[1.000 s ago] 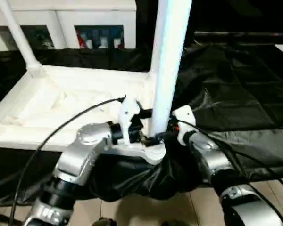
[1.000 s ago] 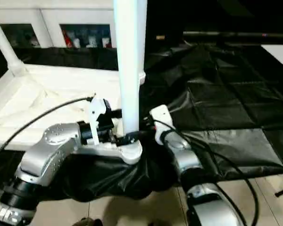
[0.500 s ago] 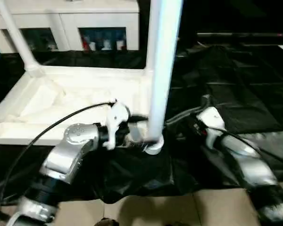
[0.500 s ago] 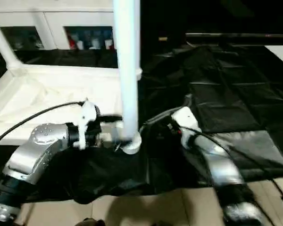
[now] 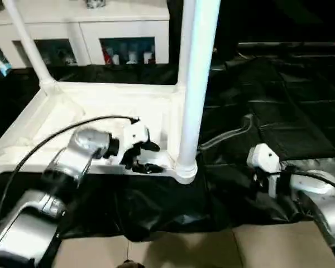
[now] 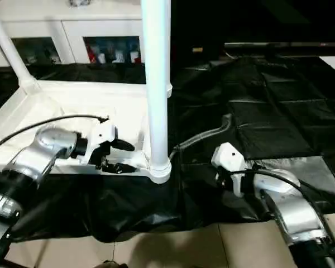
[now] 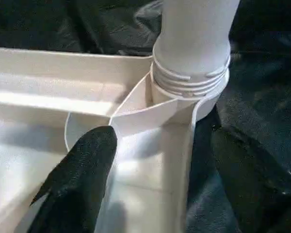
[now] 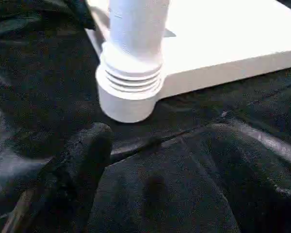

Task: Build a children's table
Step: Rotate table base

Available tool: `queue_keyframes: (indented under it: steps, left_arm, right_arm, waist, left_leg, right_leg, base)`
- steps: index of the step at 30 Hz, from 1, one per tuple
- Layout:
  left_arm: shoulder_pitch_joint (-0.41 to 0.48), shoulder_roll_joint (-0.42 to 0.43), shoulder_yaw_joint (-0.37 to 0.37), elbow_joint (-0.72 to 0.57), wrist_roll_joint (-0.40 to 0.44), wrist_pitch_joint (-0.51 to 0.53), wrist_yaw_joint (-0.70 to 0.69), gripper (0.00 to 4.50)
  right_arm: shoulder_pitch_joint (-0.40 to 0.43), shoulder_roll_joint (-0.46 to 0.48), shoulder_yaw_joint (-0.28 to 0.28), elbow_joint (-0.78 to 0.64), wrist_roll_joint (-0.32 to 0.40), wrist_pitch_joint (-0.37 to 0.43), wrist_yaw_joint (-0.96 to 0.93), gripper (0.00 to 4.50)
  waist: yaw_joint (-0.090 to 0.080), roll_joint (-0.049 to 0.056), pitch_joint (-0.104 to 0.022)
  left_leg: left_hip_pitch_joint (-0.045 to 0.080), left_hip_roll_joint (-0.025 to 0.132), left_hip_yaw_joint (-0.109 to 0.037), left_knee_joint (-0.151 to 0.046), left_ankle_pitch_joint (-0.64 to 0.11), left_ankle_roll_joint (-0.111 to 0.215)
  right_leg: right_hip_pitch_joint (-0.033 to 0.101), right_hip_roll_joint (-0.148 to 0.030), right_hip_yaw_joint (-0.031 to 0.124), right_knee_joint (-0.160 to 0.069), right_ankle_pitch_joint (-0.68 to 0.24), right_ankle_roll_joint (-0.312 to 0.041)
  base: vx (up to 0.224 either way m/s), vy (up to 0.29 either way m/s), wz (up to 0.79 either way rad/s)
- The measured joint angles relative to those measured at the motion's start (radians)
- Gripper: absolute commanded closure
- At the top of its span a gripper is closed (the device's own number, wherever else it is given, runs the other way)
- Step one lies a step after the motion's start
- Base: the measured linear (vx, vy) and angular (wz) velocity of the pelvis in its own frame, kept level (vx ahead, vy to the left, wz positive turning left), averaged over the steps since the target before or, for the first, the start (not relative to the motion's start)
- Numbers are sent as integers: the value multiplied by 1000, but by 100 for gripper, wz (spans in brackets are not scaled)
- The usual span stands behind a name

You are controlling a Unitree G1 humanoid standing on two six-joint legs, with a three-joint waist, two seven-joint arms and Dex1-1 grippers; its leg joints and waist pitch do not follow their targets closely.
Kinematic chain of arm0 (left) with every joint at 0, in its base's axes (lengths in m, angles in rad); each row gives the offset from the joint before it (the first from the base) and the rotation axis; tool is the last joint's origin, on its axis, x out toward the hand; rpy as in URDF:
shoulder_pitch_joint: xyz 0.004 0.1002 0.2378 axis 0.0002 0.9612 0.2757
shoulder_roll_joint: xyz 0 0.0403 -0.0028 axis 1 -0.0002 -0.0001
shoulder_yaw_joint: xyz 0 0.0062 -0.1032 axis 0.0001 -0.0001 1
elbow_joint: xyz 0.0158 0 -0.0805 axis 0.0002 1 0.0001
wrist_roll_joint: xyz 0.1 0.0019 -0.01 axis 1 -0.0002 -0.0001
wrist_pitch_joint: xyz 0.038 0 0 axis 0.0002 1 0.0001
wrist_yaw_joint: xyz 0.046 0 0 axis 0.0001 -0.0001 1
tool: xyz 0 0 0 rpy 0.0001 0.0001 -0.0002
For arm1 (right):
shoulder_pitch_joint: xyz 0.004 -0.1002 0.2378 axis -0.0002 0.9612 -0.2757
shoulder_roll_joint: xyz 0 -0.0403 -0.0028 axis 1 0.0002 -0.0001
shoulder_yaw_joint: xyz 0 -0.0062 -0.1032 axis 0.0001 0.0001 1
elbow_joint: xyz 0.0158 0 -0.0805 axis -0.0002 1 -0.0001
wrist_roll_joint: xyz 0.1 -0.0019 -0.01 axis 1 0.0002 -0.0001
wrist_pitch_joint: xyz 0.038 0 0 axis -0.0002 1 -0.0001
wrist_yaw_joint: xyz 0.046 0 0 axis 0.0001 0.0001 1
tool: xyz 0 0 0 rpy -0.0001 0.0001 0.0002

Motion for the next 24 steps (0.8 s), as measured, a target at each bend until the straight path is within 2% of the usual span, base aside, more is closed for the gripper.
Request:
queue_keyframes:
  steps: [4,5,6,10,12,17,18,22,24]
  left_arm:
    - [-44,-24,-31,111,38,-42,-42,141]
    - [-49,-28,-34,130,44,-49,-45,167]
    - [-56,-36,-38,152,51,-58,-53,173]
    - [-78,-43,-48,189,75,-77,-63,186]
    - [-93,-43,-63,217,98,-97,-61,212]
    - [-98,-49,-70,271,126,-131,-58,234]
    - [-104,-51,-70,285,130,-135,-56,253]
    - [-120,-54,-70,298,139,-143,-50,274]
    - [-129,-61,-70,307,142,-153,-50,302]
  right_arm:
    - [10,-31,0,-31,17,38,32,92]
    - [10,-33,0,-40,19,45,38,92]
    - [11,-33,1,-49,20,52,43,92]
    - [11,-34,1,-57,21,70,45,92]
    - [11,-34,3,-67,21,78,46,92]
    - [14,-34,5,-80,21,92,46,92]
    - [14,-34,5,-80,21,93,46,92]
    - [14,-33,8,-80,21,93,47,92]
    - [14,-33,12,-80,21,93,47,92]
  waist:
    - [4,0,0]
    - [4,0,0]
    - [4,0,0]
    - [6,0,0]
    - [7,1,0]
    - [8,1,-1]
    - [9,1,-1]
    - [14,1,-1]
    - [16,1,-1]
  left_leg:
    - [0,0,-1,0,0,0]
    - [0,0,-1,0,0,0]
    - [-1,0,-1,0,0,0]
    - [-1,0,-1,0,0,1]
    - [-1,0,-1,0,0,1]
    - [-1,0,-1,0,0,1]
    - [-1,0,-1,0,0,1]
    - [-1,0,-1,0,0,1]
    - [-1,0,-1,0,0,1]
  right_leg:
    - [0,0,-1,0,0,0]
    - [0,0,-1,0,0,0]
    - [0,0,-1,0,0,0]
    - [-1,0,-1,0,0,0]
    - [-1,0,-1,0,0,0]
    - [0,0,-1,0,0,0]
    - [0,0,-1,0,0,0]
    - [0,0,-1,0,0,0]
    - [0,0,-1,0,0,0]
  base:
    - [0,0,0]
    - [0,0,0]
    - [0,0,0]
    - [0,0,0]
    - [0,0,0]
    - [0,0,0]
    - [0,0,0]
    - [0,0,0]
    - [0,0,0]
